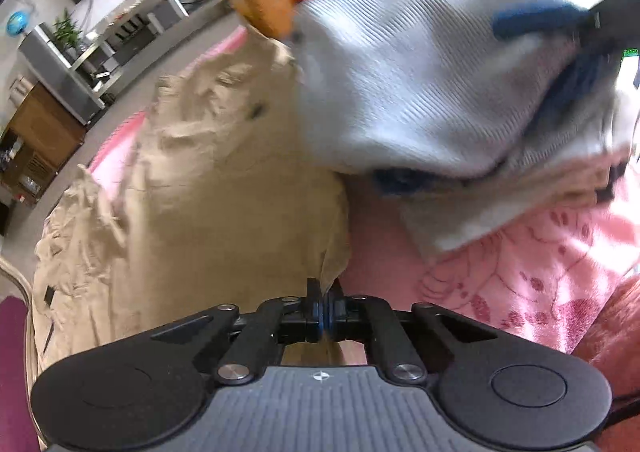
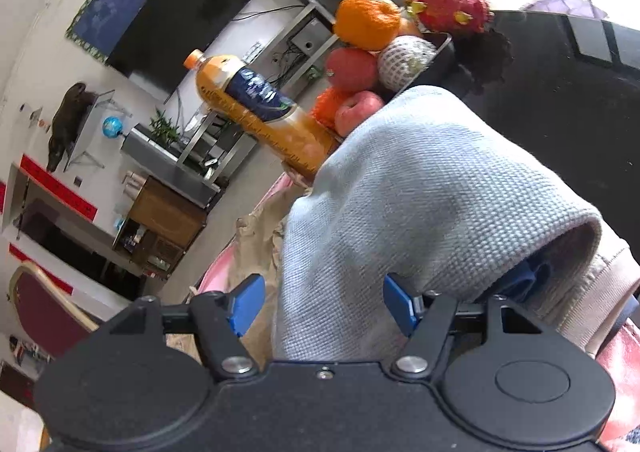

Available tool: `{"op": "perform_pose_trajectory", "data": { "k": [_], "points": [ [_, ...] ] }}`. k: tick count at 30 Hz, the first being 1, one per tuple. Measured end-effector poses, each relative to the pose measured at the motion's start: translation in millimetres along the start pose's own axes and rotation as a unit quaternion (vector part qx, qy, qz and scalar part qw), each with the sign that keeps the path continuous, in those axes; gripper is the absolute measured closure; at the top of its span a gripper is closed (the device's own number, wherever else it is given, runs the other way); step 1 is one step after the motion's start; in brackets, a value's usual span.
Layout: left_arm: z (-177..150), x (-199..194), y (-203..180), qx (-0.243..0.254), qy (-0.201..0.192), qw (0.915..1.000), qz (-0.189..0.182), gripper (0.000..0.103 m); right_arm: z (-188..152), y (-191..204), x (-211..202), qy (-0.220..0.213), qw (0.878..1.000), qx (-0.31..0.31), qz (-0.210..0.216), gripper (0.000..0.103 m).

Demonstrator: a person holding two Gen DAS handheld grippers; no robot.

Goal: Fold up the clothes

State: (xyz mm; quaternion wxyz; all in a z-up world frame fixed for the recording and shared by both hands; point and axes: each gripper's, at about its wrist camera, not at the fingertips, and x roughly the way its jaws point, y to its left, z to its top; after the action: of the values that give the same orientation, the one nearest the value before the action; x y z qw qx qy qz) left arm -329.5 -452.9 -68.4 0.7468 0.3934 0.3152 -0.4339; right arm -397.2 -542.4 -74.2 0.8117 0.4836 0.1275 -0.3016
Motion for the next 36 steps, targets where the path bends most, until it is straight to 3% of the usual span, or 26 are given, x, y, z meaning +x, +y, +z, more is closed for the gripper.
{"op": "perform_pose_trajectory", "data": {
  "k": [5, 8, 10, 15, 19, 21, 23, 27, 29, 31, 32, 36],
  "points": [
    [-6.9, -45.9, 75.5, -0.085, -0.04, 0.9956, 0.0, 0.098, 0.6, 19.9, -0.2, 0.01, 0.999, -0.013, 0.042, 0.039],
    [-8.2, -65.7, 121.8, -0.125, -0.061, 0.9903, -0.001, 0.098, 12.3, 54.0, 6.7, 0.045, 0.995, -0.027, 0.083, 0.039],
    [-9.9, -71.3, 143.6, -0.147, -0.066, 0.987, -0.005, 0.099, 21.4, 80.2, 16.1, 0.067, 0.993, -0.044, 0.083, 0.039],
    [-19.7, -71.6, 175.5, -0.183, -0.071, 0.9801, -0.027, 0.098, 33.4, 121.8, 73.3, 0.112, 0.992, -0.052, 0.038, 0.039],
    [-26.8, -58.3, 185.1, -0.193, -0.07, 0.9777, -0.041, 0.098, 13.9, 99.1, 142.3, 0.157, 0.987, 0.009, -0.045, 0.044],
    [-28.0, -54.9, 186.9, -0.192, -0.07, 0.9777, -0.047, 0.098, 0.8, 80.7, 170.8, 0.166, 0.982, 0.042, -0.084, 0.053],
    [-30.5, -54.2, 190.3, -0.192, -0.072, 0.9774, -0.05, 0.098, -7.6, 73.6, 189.4, 0.156, 0.982, 0.059, -0.092, 0.057],
    [-35.7, -53.7, 195.9, -0.195, -0.077, 0.9759, -0.063, 0.098, -11.9, 83.5, 218.7, 0.112, 0.985, 0.051, -0.122, 0.046],
    [-40.6, -52.5, 195.6, -0.191, -0.078, 0.9762, -0.068, 0.098, -15.7, 90.6, 234.4, 0.093, 0.984, 0.03, -0.151, 0.047],
    [-46.9, -48.2, 194.9, -0.184, -0.076, 0.9773, -0.072, 0.098, -18.5, 96.7, 244.9, 0.074, 0.981, -0.008, -0.181, 0.071],
    [-50.8, -45.9, 195.3, -0.186, -0.073, 0.9767, -0.078, 0.099, -18.7, 101.2, 247.4, 0.065, 0.979, -0.033, -0.191, 0.088],
    [-65.2, -34.7, 198.8, -0.2, -0.065, 0.9698, -0.123, 0.099, -12.0, 124.4, 239.0, 0.024, 0.971, -0.113, -0.208, 0.099]
  ]
}}
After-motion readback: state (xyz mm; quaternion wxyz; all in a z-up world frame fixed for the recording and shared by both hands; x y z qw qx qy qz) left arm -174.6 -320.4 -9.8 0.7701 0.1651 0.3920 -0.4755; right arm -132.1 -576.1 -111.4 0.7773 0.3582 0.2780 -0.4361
